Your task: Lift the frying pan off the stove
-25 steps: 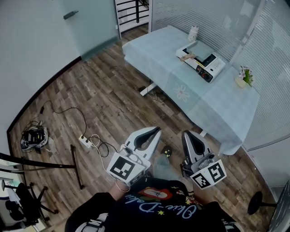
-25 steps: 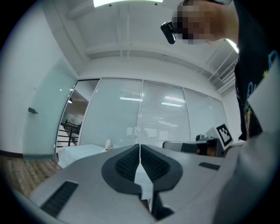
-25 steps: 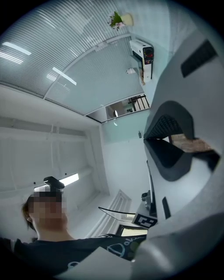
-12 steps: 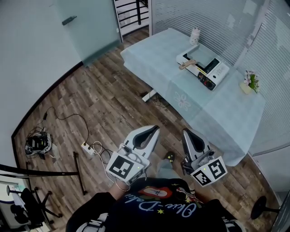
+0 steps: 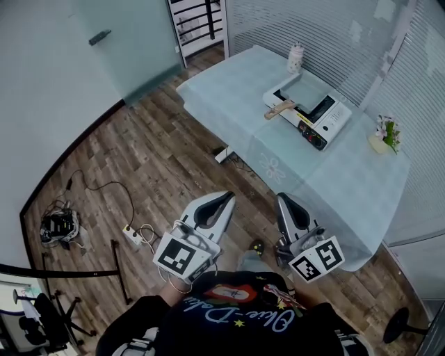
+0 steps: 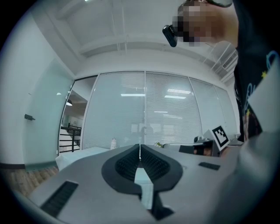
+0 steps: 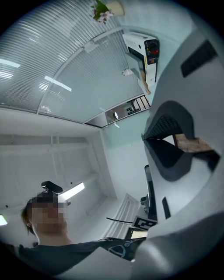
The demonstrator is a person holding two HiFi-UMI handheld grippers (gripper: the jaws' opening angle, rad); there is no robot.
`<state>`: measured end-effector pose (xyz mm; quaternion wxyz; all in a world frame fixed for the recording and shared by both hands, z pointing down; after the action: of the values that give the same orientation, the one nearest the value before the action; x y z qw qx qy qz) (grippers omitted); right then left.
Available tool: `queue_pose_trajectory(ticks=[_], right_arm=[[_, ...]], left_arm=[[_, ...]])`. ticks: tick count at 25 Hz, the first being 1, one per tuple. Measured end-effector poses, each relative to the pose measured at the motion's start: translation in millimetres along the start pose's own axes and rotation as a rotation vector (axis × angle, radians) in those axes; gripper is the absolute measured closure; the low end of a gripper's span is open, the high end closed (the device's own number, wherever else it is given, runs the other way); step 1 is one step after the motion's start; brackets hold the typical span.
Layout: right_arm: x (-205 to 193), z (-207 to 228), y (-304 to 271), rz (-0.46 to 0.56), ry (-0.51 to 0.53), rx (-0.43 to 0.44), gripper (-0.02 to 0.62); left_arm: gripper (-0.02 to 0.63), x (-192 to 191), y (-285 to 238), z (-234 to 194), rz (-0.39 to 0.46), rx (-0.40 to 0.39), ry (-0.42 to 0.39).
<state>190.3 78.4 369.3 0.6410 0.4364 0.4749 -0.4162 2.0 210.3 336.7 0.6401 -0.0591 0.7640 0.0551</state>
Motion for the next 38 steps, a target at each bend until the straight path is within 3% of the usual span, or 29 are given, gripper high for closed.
queue_pose_trajectory(ticks=[13, 29, 38], right_arm=[[4, 82, -18, 0.055, -0.059, 0.003, 0.594], [4, 131, -34, 0.035, -0.049, 0.036, 0.594], [6, 141, -17, 0.029, -0.038, -0.060, 0.594]], left_arm=[[0.598, 13, -79, -8, -0.052, 0.007, -0.065], [0.598, 2, -135, -20, -0.044, 0.008, -0.051], [0.598, -8, -175, -18, -0.066, -0.137, -0.014]])
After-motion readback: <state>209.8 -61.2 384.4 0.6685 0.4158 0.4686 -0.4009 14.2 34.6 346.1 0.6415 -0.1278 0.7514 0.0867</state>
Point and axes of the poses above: the fingertips, and each gripper's own axes: y backward along the fingers, z to its right, x out of its top, the point moved 10 cm from there along y, backward along the fingers, and after that the axes turned 7 degrees about y, right-handed, at the moved point
